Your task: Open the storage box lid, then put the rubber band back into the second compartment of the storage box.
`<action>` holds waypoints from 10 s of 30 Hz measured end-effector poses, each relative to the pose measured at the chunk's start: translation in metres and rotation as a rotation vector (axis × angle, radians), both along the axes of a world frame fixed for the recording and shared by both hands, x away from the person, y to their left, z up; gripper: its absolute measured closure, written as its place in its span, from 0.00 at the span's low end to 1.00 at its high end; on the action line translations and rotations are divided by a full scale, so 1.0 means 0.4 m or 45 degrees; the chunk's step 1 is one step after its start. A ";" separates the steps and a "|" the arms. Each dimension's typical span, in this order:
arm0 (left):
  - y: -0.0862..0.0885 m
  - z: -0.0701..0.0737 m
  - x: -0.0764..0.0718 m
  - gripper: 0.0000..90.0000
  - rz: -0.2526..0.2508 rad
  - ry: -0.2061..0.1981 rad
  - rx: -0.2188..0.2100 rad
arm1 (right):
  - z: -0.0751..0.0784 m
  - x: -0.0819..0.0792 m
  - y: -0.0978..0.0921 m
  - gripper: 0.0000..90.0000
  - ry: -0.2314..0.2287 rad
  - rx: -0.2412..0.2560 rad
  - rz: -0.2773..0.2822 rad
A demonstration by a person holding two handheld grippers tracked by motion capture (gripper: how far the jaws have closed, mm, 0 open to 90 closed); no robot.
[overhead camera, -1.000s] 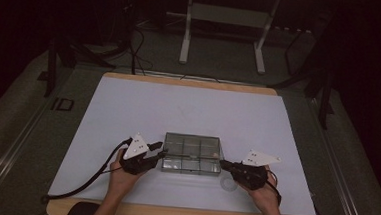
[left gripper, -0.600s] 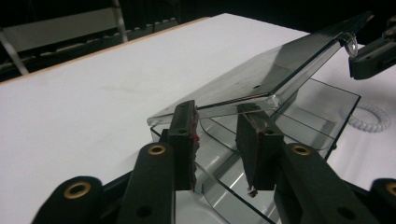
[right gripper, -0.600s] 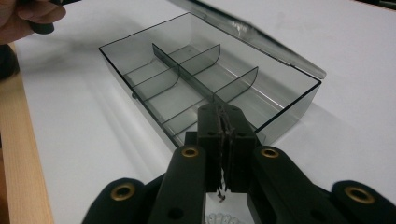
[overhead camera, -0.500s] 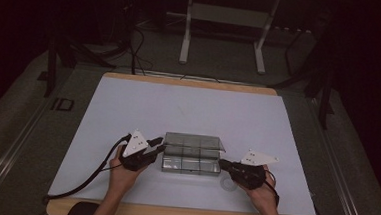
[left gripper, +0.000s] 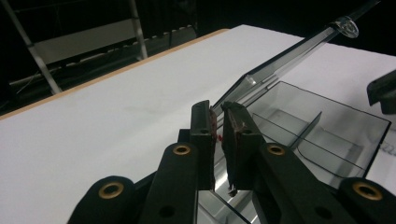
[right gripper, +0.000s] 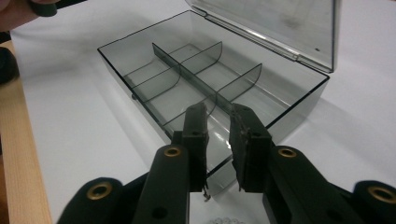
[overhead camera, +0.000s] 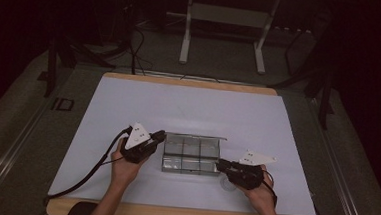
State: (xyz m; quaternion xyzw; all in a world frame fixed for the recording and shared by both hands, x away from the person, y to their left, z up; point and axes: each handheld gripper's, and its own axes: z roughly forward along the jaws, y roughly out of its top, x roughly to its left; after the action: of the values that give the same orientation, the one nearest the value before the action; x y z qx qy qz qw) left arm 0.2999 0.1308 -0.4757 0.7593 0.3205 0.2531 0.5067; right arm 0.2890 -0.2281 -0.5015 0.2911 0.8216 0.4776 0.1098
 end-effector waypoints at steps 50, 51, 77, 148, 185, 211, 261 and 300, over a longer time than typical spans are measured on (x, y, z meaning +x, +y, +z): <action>-0.009 -0.047 0.114 0.92 0.015 0.070 0.026 | -0.023 -0.006 0.026 0.81 -0.001 -0.052 0.001; -0.009 -0.048 0.115 0.92 0.015 0.069 0.028 | -0.024 -0.006 0.026 0.81 -0.001 -0.052 0.002; -0.011 -0.065 0.136 0.91 0.018 0.105 0.008 | -0.026 -0.005 0.024 0.81 0.006 -0.036 0.008; -0.004 -0.111 0.186 0.88 0.037 0.232 -0.070 | -0.034 -0.005 0.017 0.82 0.003 -0.004 0.023; 0.056 -0.146 0.154 0.77 0.107 0.238 -0.087 | -0.034 -0.007 0.017 0.81 0.003 -0.001 0.019; 0.053 -0.155 0.128 0.70 0.126 0.119 -0.080 | 0.026 -0.020 -0.010 0.81 -0.047 -0.090 -0.006; 0.052 -0.155 0.129 0.64 0.119 0.126 -0.072 | 0.173 0.011 -0.004 0.71 -0.068 -0.522 0.080; 0.049 -0.155 0.129 0.64 0.122 0.122 -0.058 | 0.182 0.047 0.014 0.67 0.040 -0.686 0.116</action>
State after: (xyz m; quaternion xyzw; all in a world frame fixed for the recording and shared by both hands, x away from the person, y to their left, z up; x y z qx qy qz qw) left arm 0.3513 0.1505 -0.5379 0.7425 0.3860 0.2331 0.4954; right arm 0.3079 -0.2224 -0.4289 0.2216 0.9329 0.2418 0.1490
